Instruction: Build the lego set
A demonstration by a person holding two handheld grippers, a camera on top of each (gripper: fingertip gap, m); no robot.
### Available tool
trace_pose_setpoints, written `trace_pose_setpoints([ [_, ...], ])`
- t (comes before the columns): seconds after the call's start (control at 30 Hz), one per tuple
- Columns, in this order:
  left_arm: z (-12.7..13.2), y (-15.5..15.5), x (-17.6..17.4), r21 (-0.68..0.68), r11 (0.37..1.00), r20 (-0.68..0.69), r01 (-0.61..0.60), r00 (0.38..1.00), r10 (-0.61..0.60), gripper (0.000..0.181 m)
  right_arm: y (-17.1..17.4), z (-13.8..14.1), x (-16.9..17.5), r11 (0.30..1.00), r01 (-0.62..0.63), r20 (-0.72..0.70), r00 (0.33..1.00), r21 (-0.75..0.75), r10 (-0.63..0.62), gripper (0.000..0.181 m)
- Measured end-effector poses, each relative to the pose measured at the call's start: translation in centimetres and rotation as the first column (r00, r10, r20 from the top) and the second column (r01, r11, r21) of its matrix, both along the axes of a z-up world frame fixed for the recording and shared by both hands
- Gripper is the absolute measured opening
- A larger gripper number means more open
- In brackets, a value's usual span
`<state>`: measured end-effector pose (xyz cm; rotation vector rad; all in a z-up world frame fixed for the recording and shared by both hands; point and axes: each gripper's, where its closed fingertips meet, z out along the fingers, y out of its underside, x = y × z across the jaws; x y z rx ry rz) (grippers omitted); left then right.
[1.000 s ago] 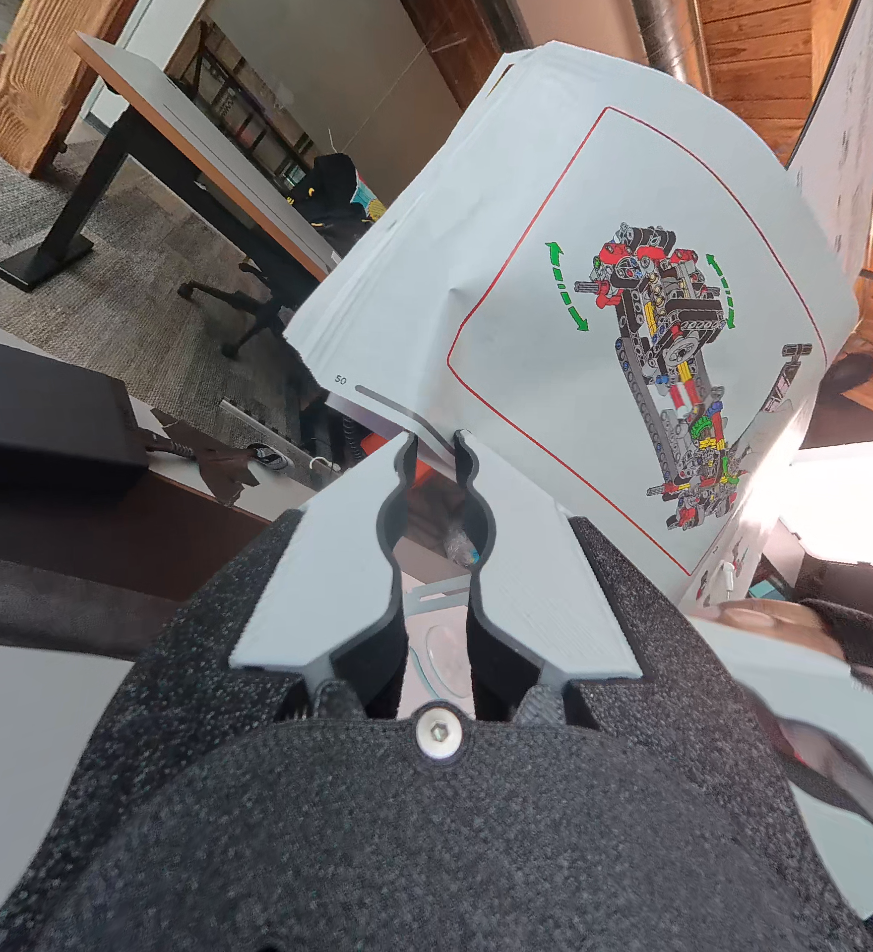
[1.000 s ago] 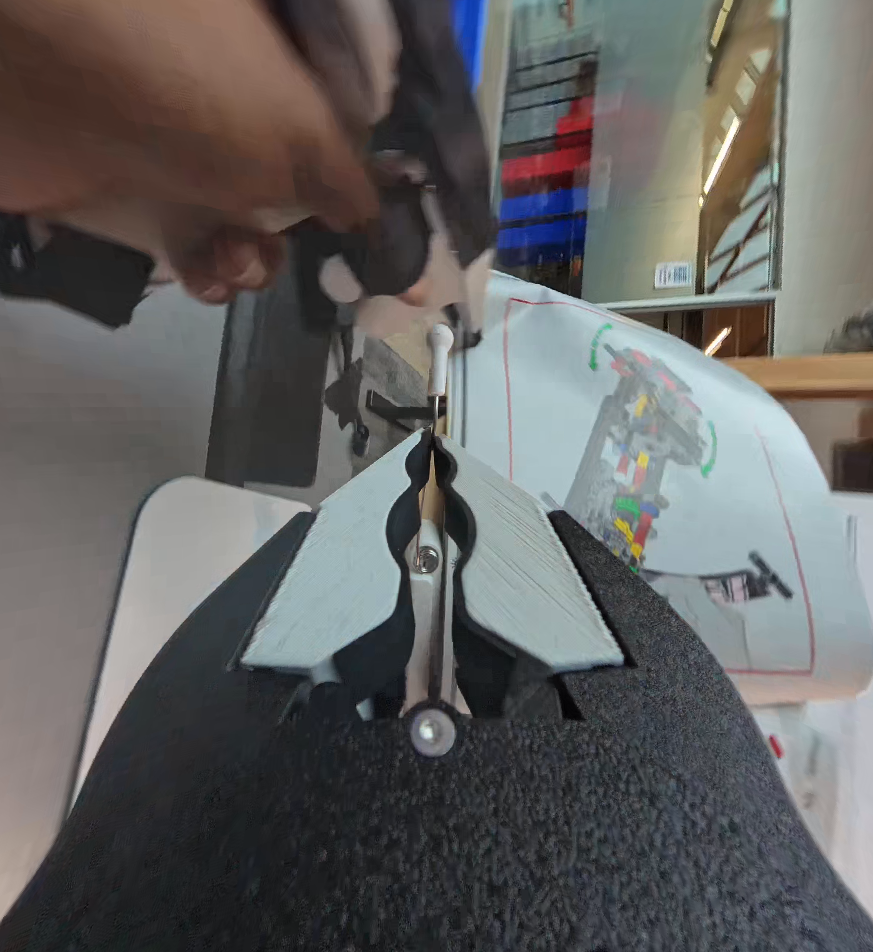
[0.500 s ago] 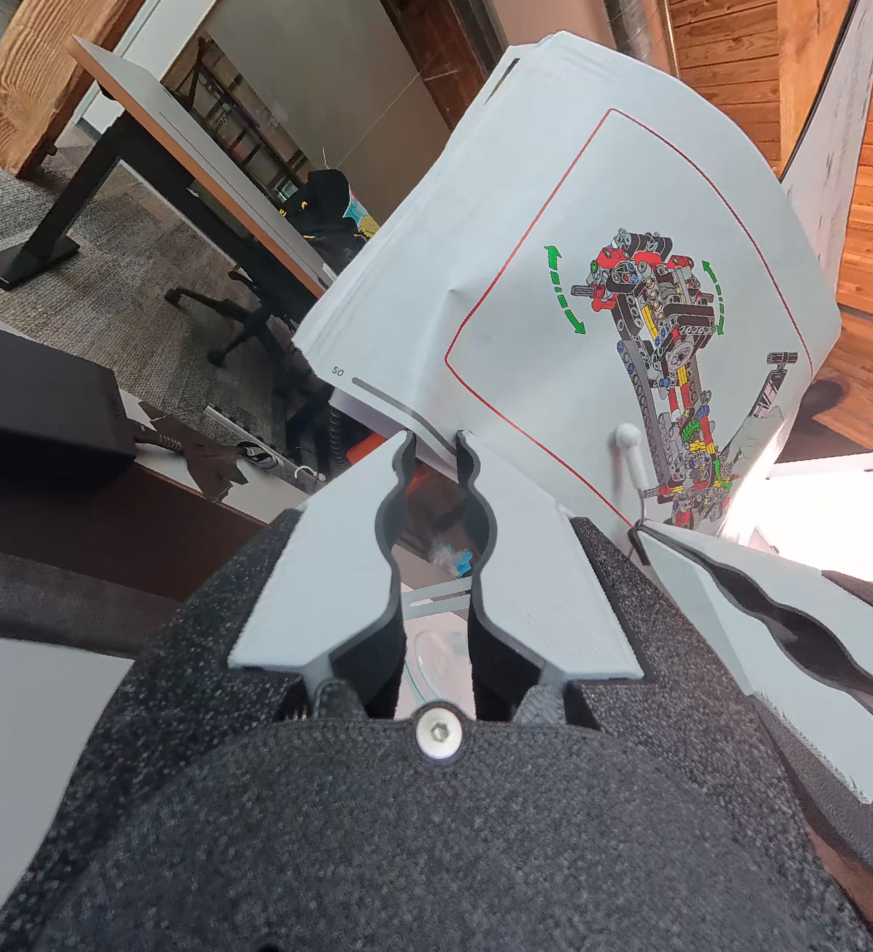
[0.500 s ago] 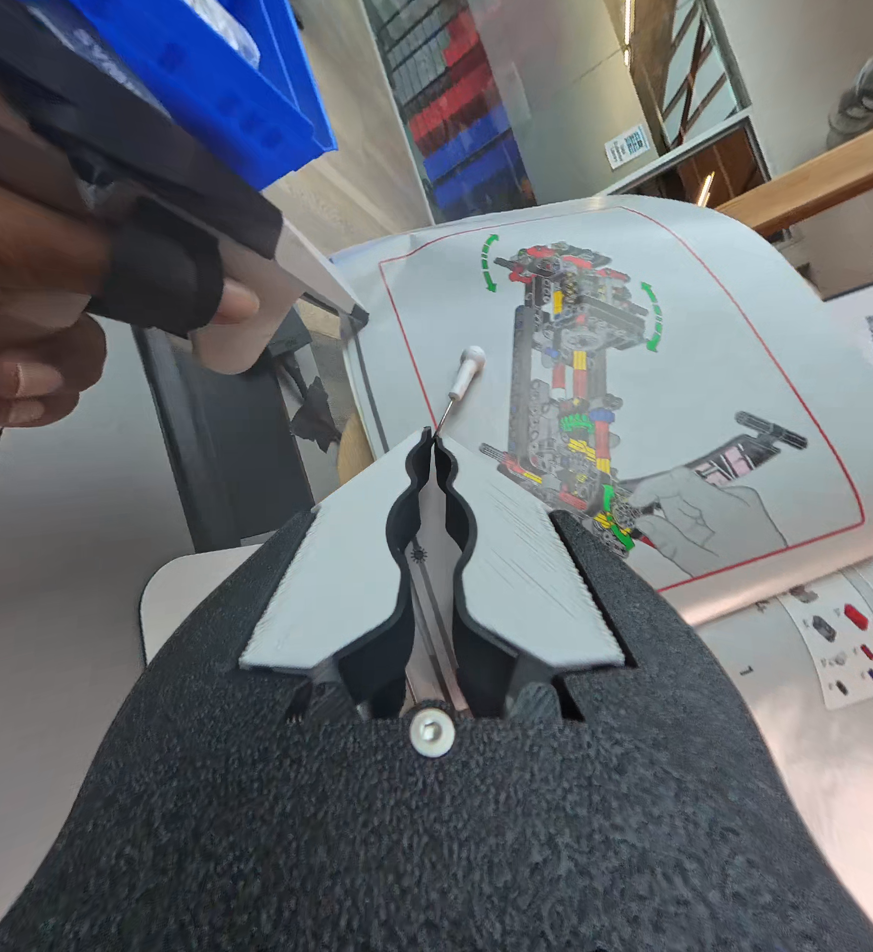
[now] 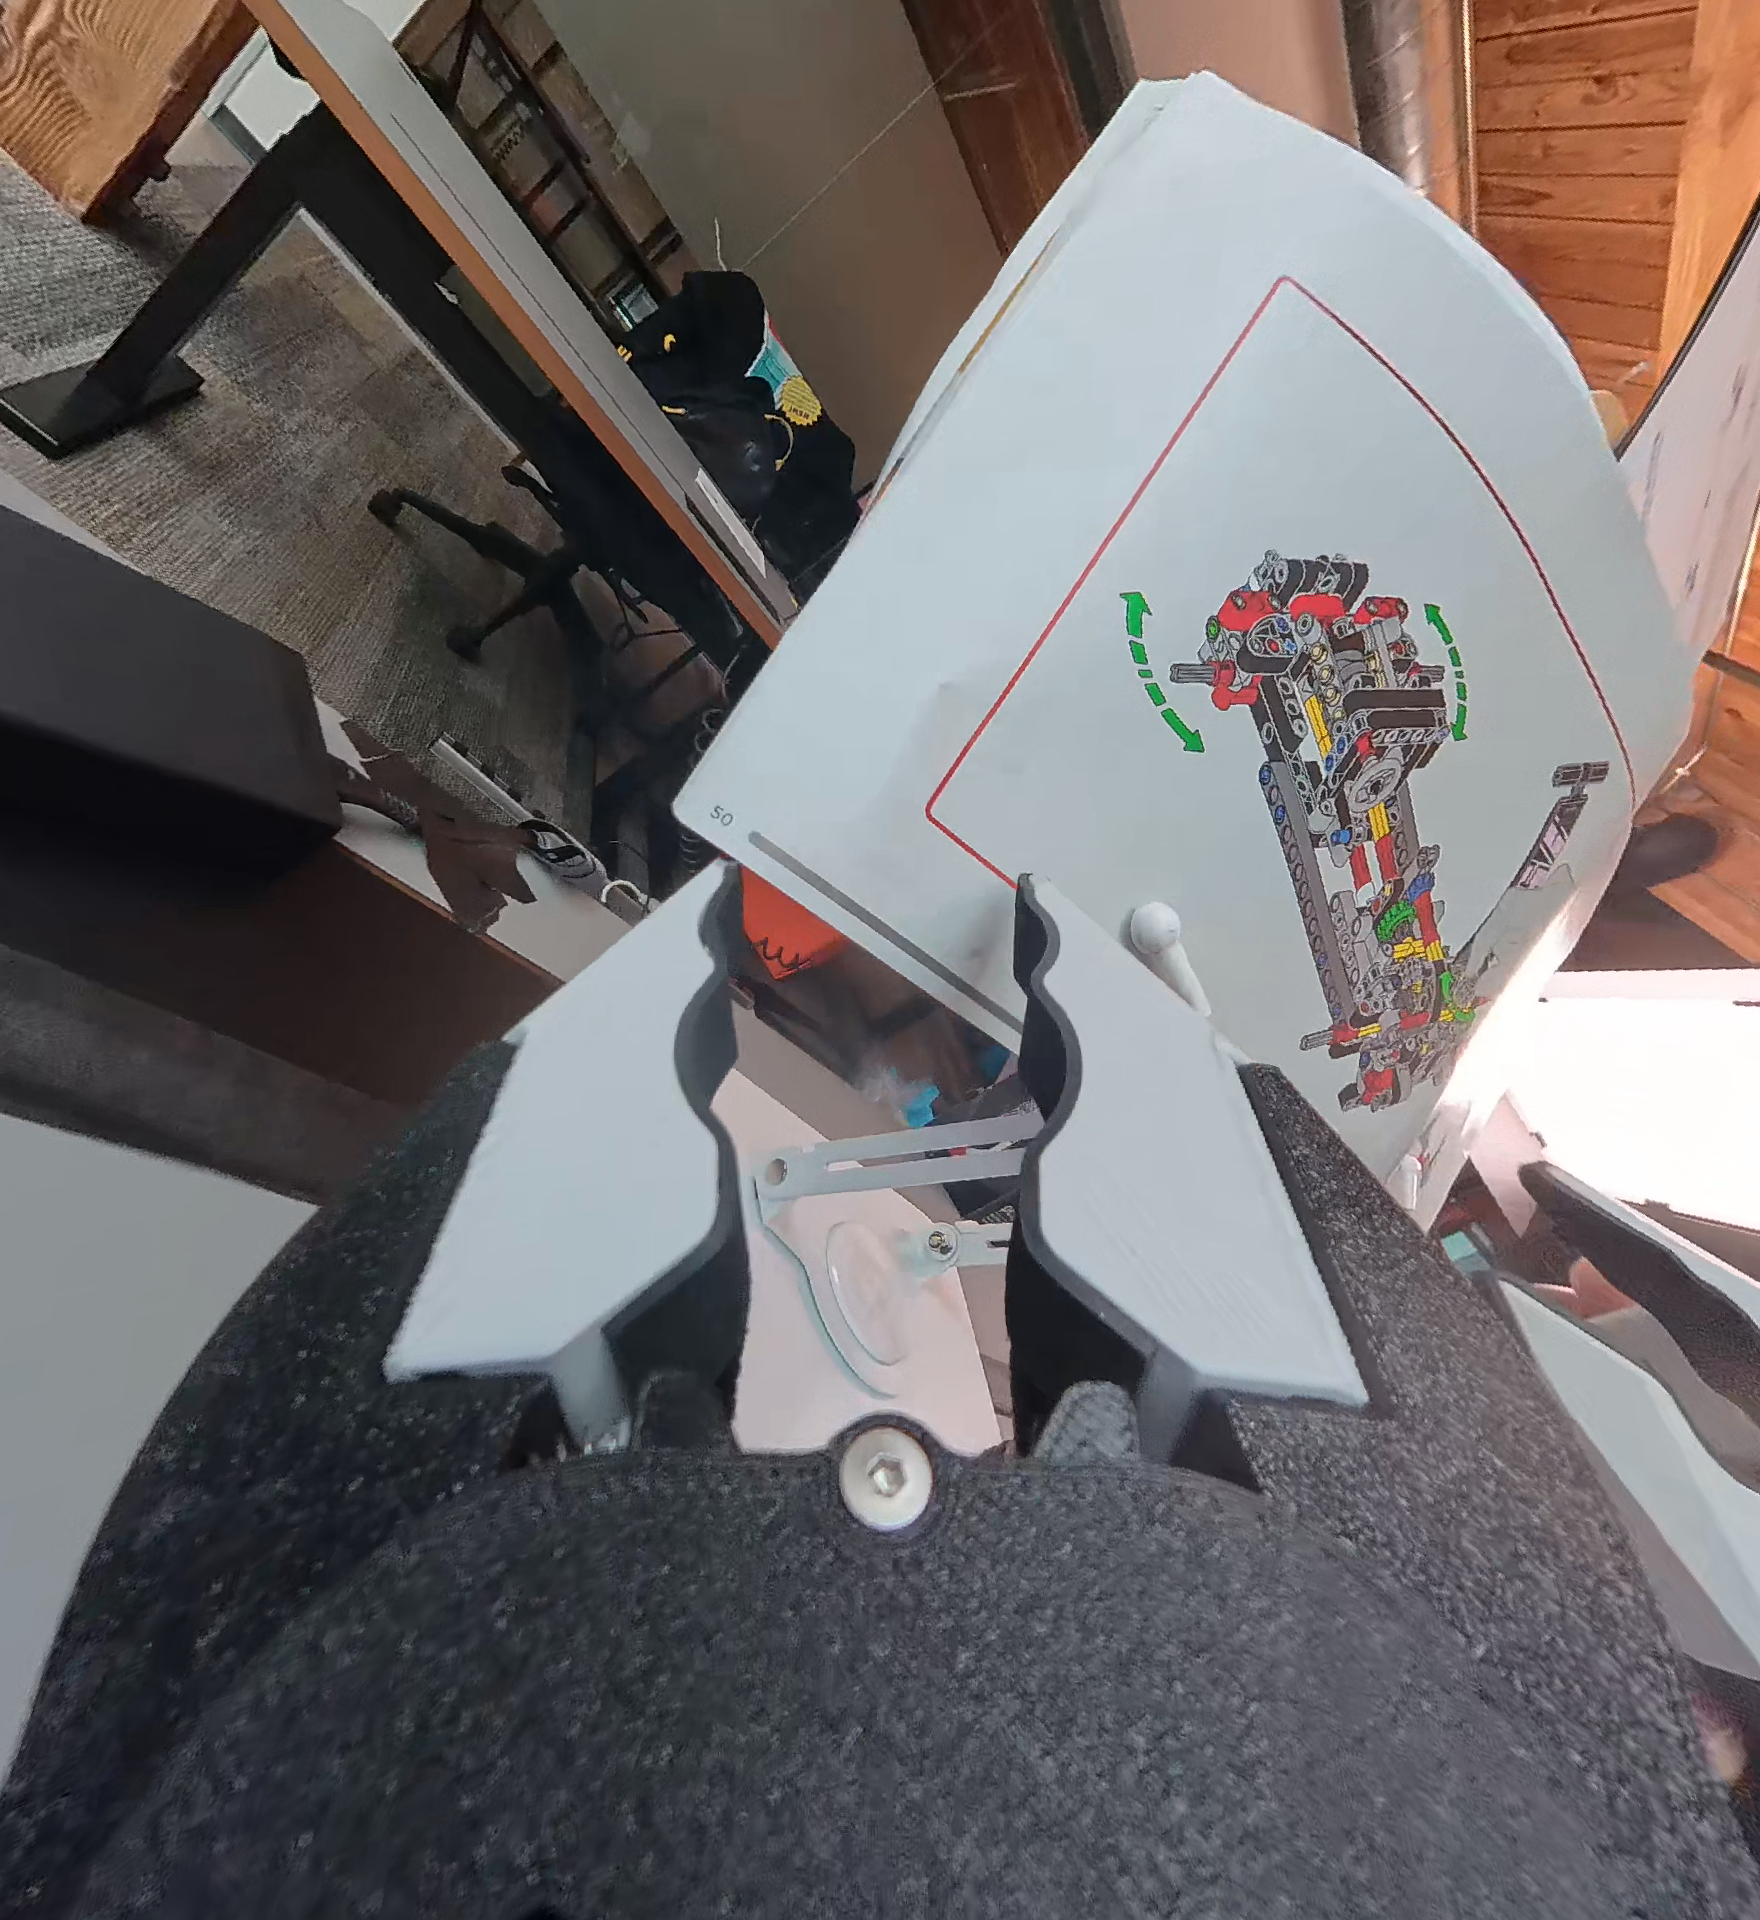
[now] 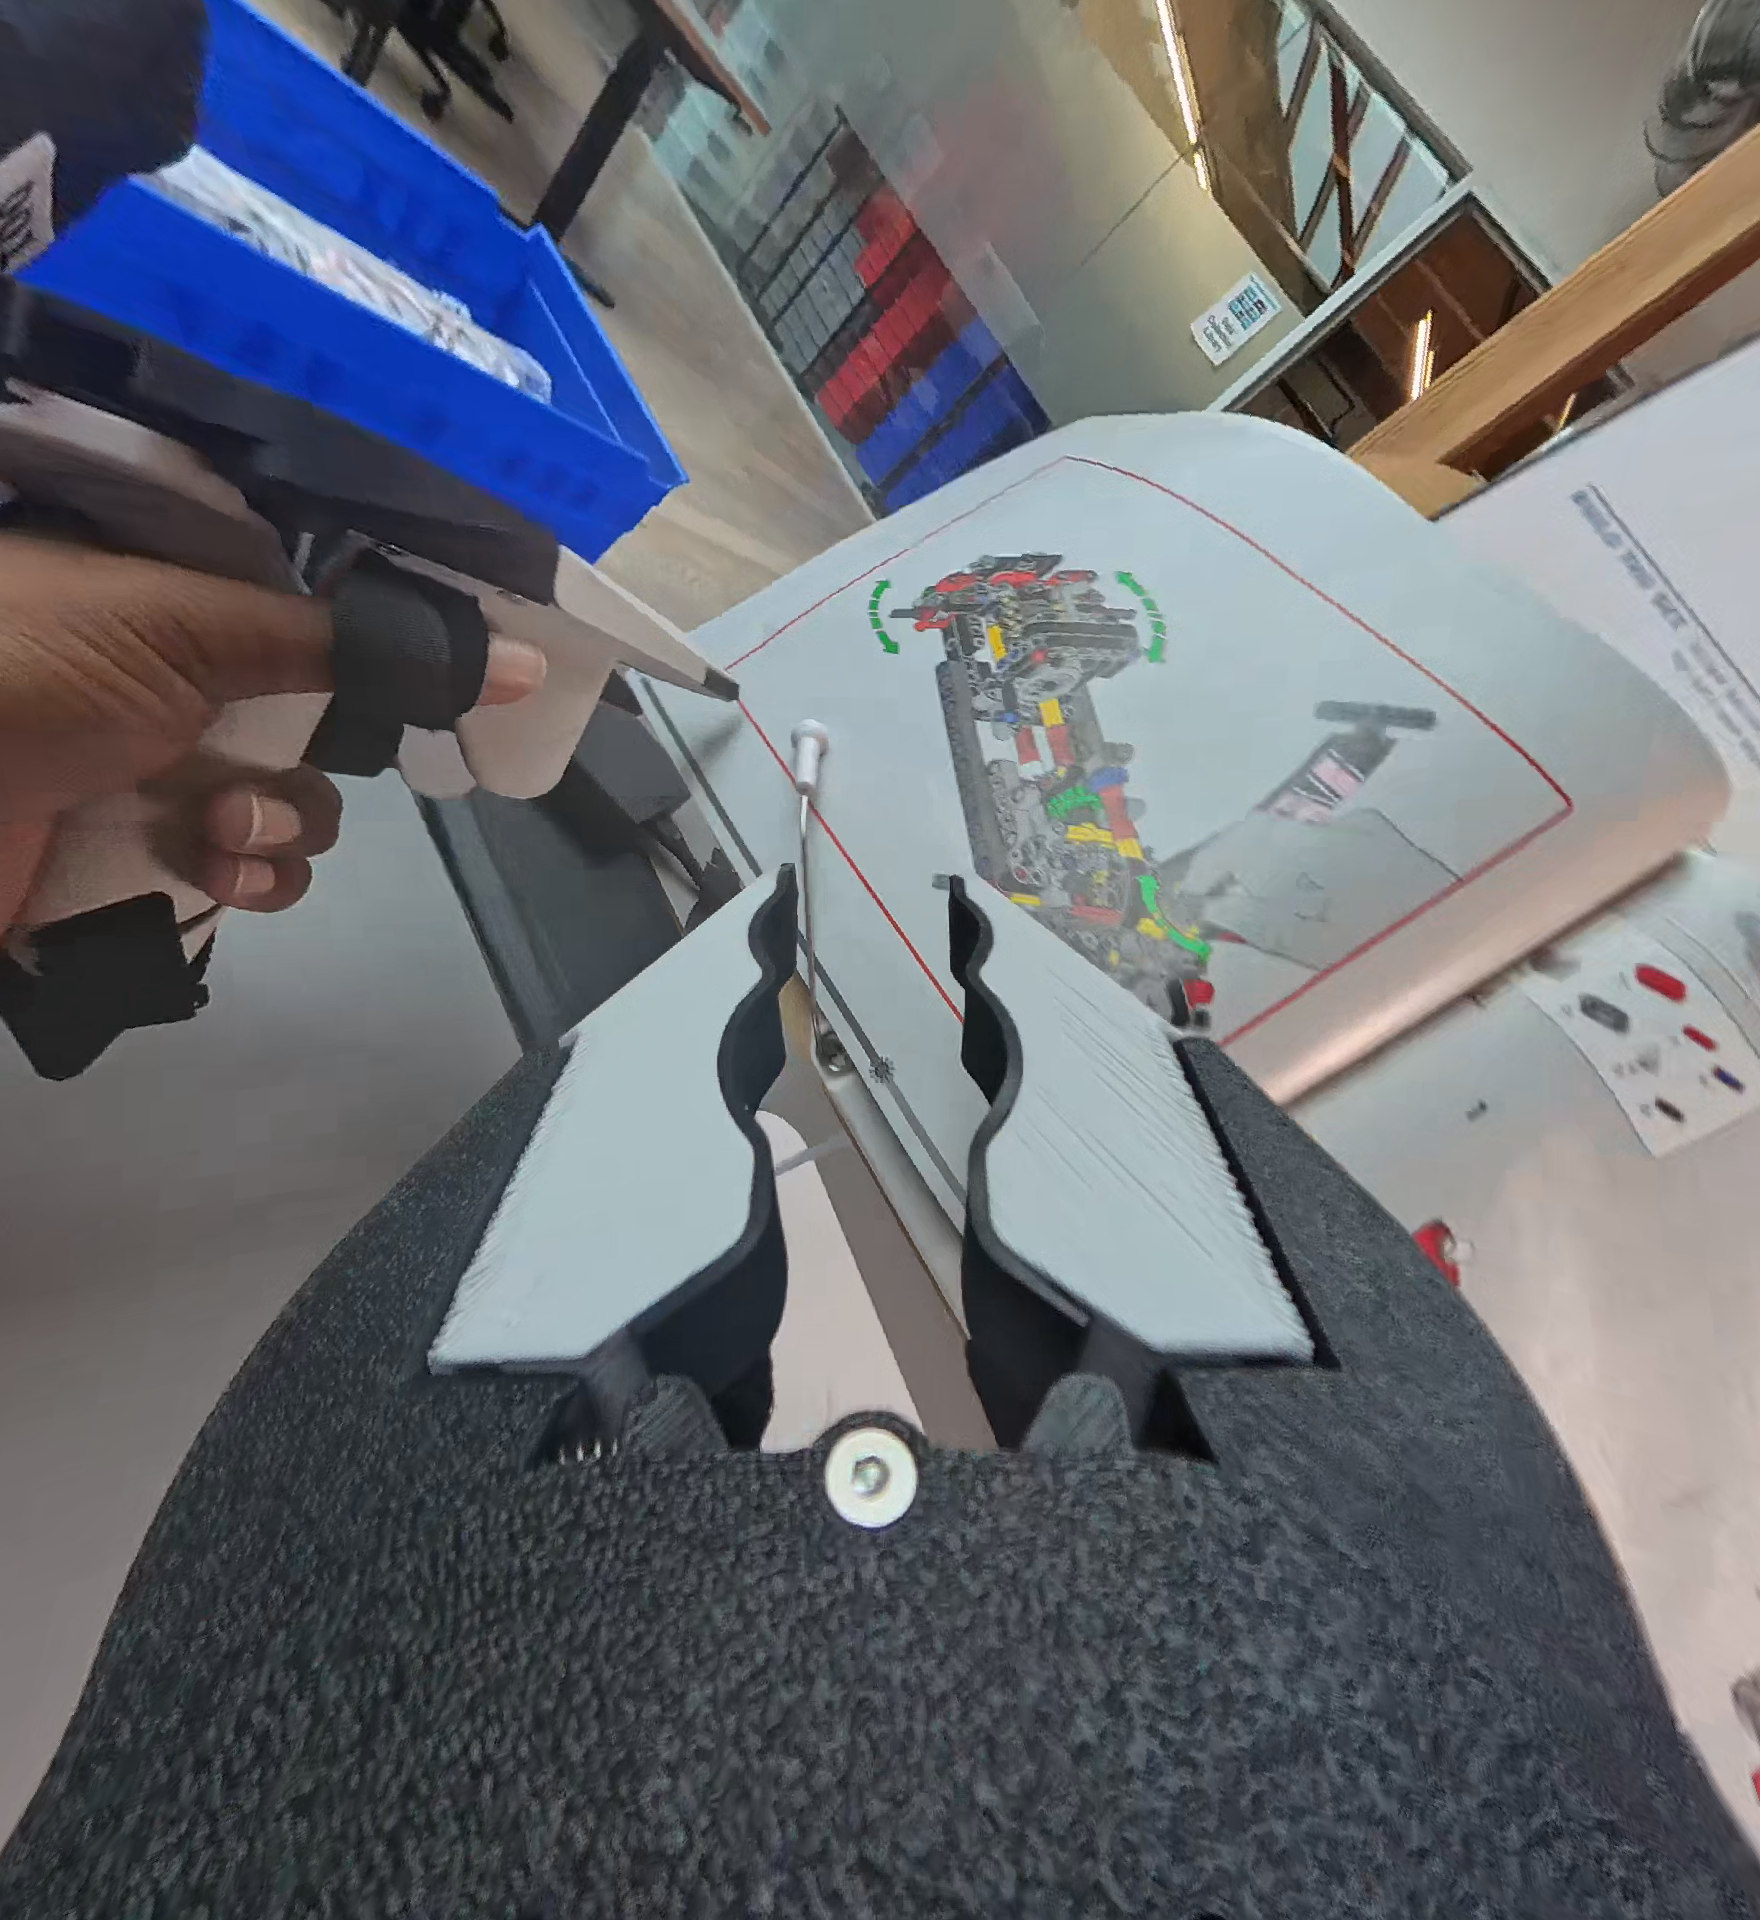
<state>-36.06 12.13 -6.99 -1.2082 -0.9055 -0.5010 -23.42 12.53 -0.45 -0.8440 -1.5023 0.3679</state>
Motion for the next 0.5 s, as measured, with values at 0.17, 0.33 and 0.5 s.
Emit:
trace_pose_setpoints([
  [0.17, -0.4, -1.8, -0.9, -0.066, 0.988, -0.056, -0.138, 0.989, 0.135, 0.06, 3.9, -0.5, 5.8, 0.982, 0.094, -0.049, 0.993, -0.166, -0.103, 0.025],
  [0.33, 1.8, -3.2, -0.1, -0.081, 0.969, -0.211, -0.235, 0.954, 0.214, 0.062, 5.5, -2.2, 9.6, 0.966, 0.137, -0.019, 0.989, -0.218, -0.144, 0.026],
  [0.5, 7.1, -3.8, 7.4, -0.032, 0.997, -0.48, -0.071, 0.876, 0.046, 0.048, 1.8, -3.5, 13.3, 0.927, 0.017, -0.021, 0.999, -0.374, -0.027, 0.024],
])
